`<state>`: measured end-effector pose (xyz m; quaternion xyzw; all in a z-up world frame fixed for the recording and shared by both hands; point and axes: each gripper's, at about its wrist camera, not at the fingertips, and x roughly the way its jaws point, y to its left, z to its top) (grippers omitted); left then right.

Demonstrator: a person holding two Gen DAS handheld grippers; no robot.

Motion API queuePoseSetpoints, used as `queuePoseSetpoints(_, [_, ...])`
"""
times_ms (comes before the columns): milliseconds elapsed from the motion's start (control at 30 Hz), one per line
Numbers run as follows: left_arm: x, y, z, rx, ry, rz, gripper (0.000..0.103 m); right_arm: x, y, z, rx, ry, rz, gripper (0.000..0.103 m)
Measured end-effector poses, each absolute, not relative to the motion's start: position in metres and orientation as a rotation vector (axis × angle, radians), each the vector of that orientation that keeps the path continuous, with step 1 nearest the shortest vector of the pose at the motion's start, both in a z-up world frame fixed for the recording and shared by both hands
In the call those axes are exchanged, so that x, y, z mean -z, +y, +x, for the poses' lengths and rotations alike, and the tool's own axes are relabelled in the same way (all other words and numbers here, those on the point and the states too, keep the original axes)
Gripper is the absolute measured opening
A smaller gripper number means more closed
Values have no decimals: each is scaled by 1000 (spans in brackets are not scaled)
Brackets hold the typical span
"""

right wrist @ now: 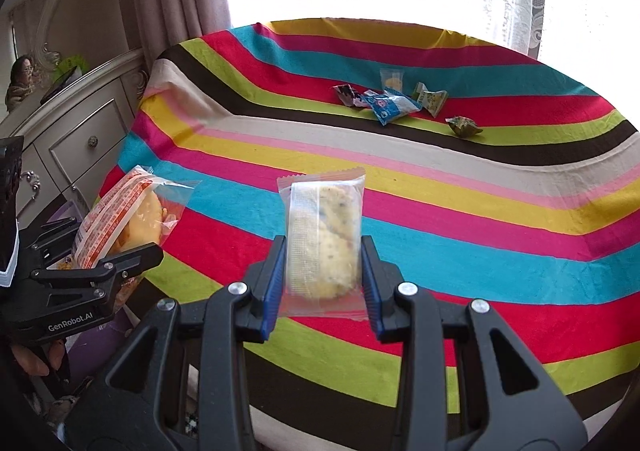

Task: Organize snacks
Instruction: 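Carry the bread bag in the left tool and cookie packet in the right tool to the white box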

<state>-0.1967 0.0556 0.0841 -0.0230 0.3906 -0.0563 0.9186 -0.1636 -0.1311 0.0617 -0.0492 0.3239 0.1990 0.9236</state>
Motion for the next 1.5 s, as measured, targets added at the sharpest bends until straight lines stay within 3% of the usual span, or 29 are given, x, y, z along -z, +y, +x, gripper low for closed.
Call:
queuePoseSetpoints(633, [-98,140,-256,-36,767,-89,50,-88,-27,-216,-625,588,-255,39])
queuePoseSetpoints(1500, [-53,280,-345,-369,811,-300,50,-70,121,-284,-989,556,-548,39])
